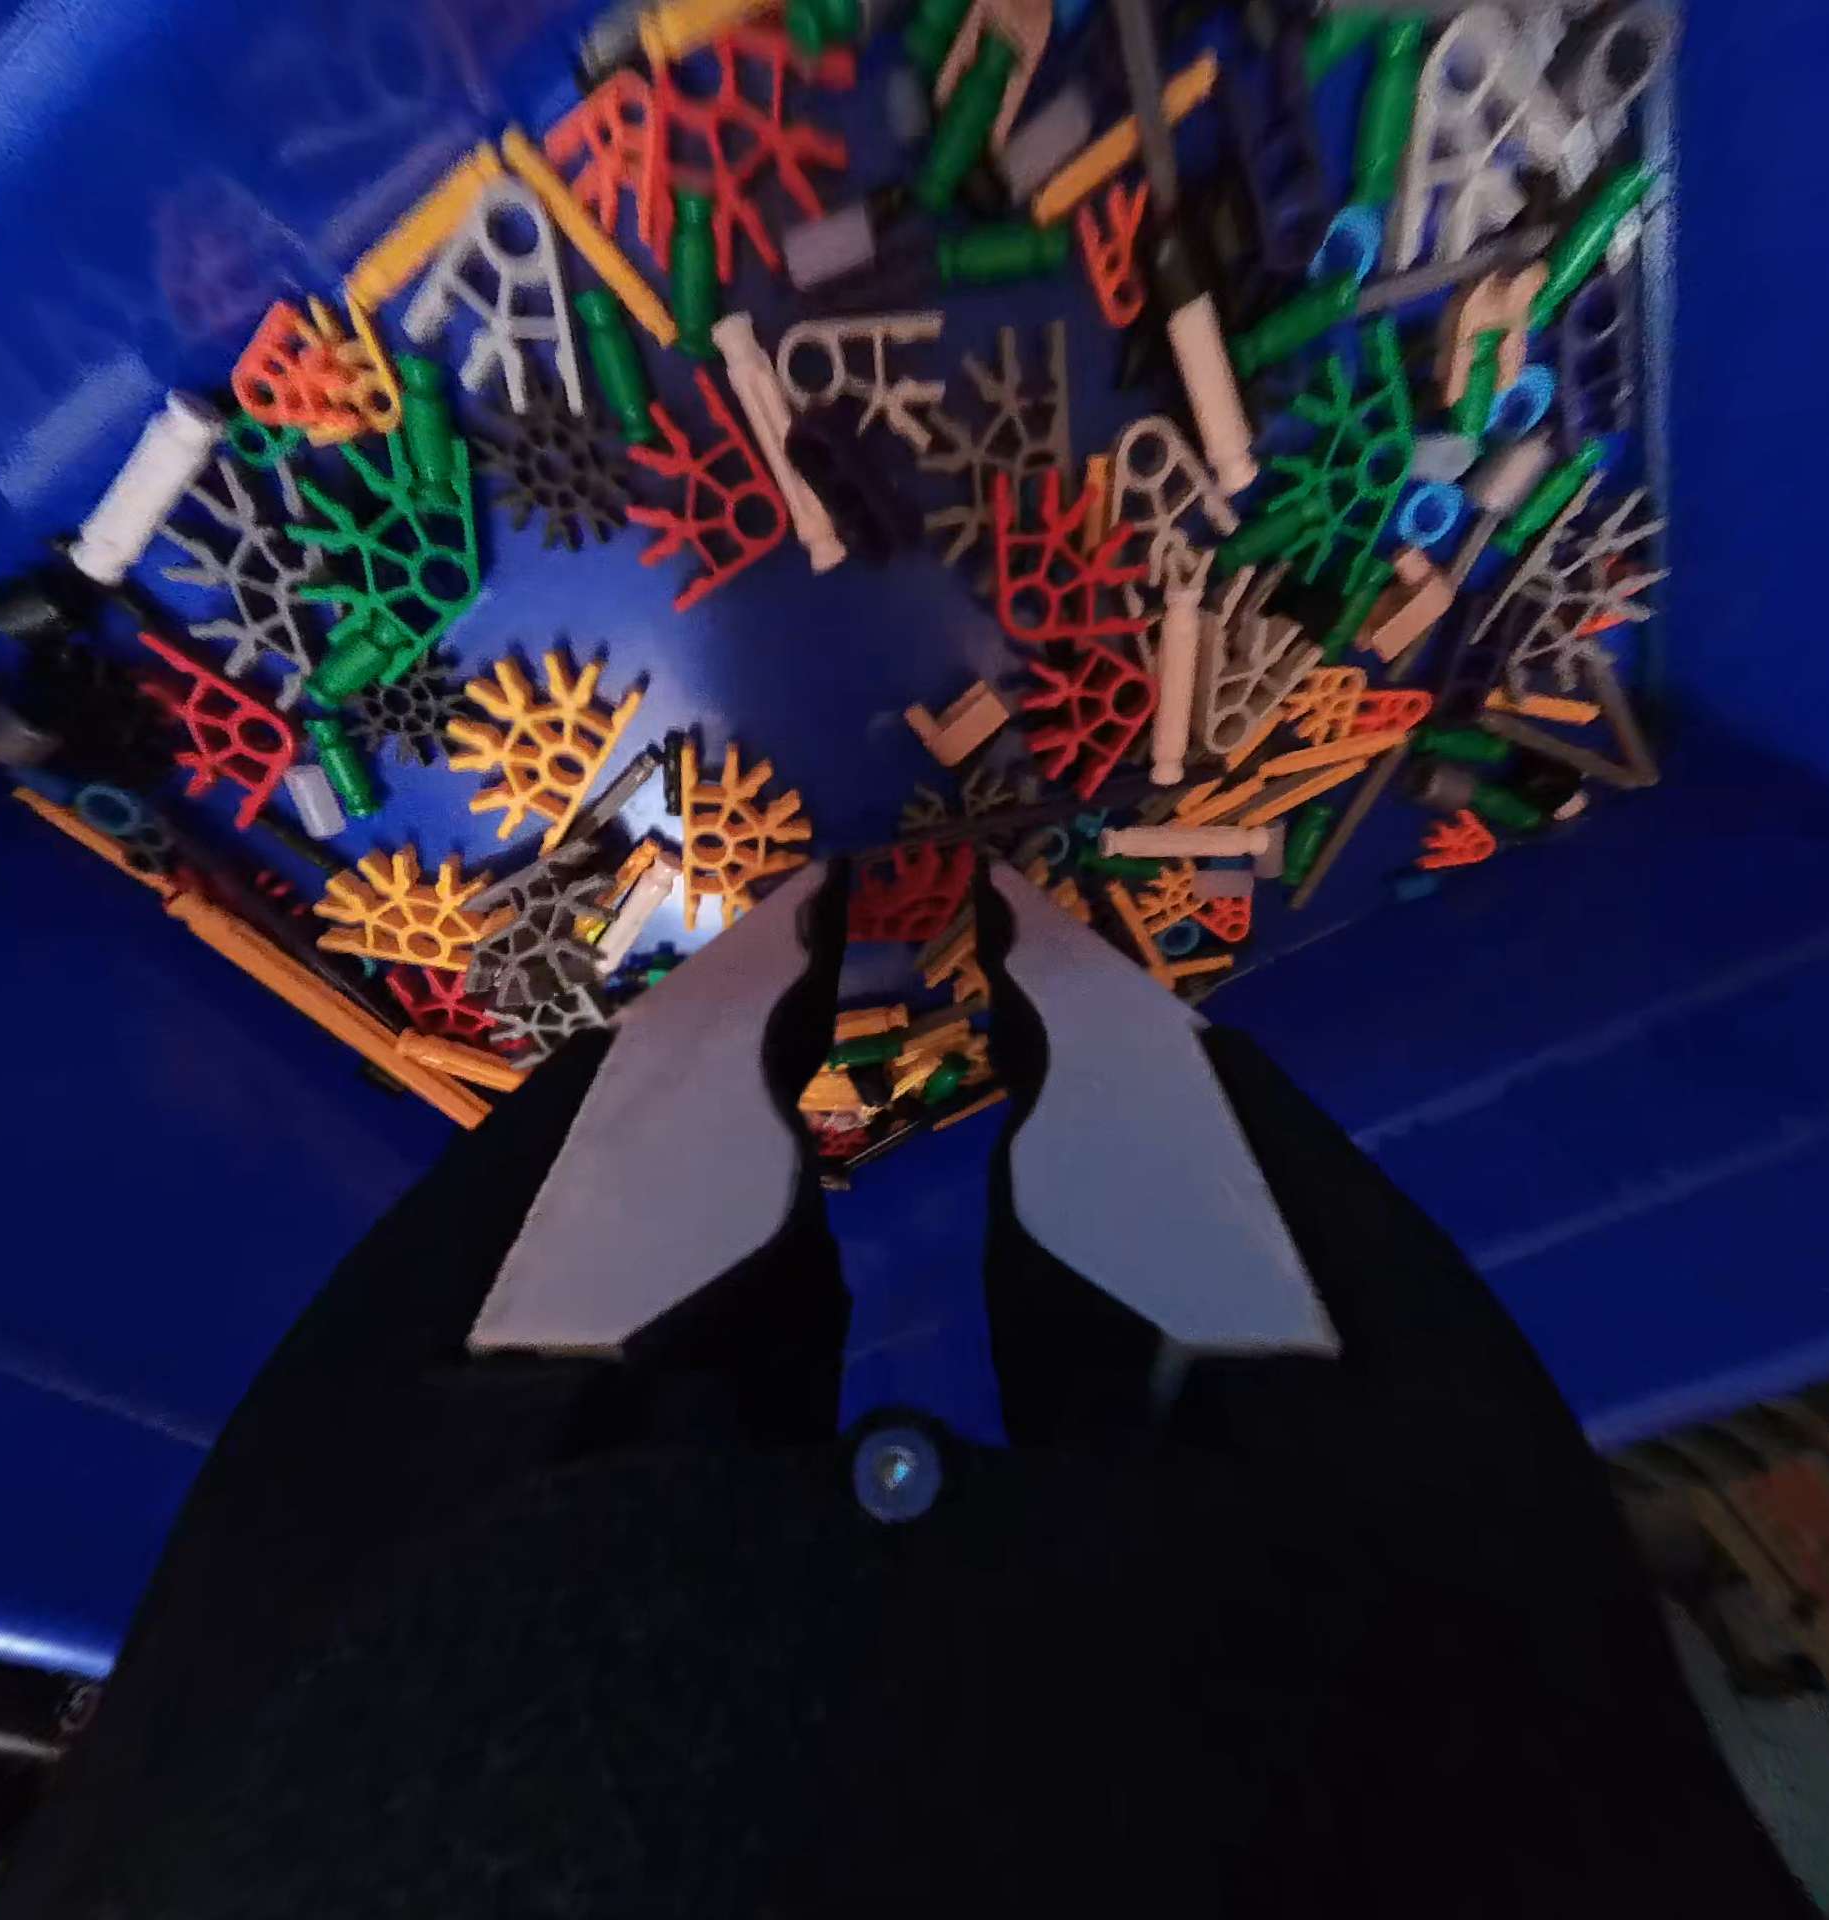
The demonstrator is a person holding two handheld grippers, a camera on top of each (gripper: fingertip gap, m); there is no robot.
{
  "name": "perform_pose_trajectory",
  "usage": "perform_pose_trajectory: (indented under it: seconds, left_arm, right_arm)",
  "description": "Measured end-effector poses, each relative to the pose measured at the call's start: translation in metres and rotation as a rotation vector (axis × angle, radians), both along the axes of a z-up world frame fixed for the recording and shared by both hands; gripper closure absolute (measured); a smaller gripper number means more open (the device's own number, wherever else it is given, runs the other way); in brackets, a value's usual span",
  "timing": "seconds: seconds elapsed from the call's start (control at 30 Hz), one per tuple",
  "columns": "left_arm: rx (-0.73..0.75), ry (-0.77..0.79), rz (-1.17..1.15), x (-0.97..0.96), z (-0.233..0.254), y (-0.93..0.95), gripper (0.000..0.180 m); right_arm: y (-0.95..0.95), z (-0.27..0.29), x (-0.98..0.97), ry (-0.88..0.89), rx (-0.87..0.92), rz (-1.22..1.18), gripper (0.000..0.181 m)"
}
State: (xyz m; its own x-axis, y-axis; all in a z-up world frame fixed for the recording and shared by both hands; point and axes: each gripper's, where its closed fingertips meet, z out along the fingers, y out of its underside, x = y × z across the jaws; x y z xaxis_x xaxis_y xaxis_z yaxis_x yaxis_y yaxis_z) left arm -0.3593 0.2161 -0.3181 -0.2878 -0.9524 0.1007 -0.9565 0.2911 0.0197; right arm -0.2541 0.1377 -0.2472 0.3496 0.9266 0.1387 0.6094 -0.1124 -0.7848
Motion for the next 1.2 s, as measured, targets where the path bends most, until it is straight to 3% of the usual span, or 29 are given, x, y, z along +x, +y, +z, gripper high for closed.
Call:
perform_pose_trajectory:
  seconds: [0.2,0.3,0.57,0.7,0.97,1.2]
  left_arm:
    - [0.034,-0.088,0.079,0.005,0.018,0.023,0.158]
    - [0.092,-0.023,0.082,-0.01,0.017,0.039,0.158]
    - [0.083,0.049,0.04,-0.022,-0.003,0.038,0.162]
    - [0.068,0.015,0.059,-0.016,-0.003,0.038,0.171]
    - [0.103,0.035,0.065,-0.024,0.001,0.04,0.162]
    - [0.122,0.036,0.031,-0.022,-0.002,0.04,0.171]
  right_arm:
    - [0.0,-0.001,0.0,-0.002,0.002,-0.003,0.143]
    - [0.0,-0.001,0.0,0.001,0.001,-0.004,0.143]
    - [0.001,-0.001,0.0,0.007,0.003,-0.005,0.143]
    - [0.001,-0.002,0.0,0.011,0.001,-0.004,0.143]
    - [0.0,-0.002,0.0,0.008,0.003,0.001,0.142]
    - [0.0,-0.003,0.0,0.014,0.005,0.002,0.142]
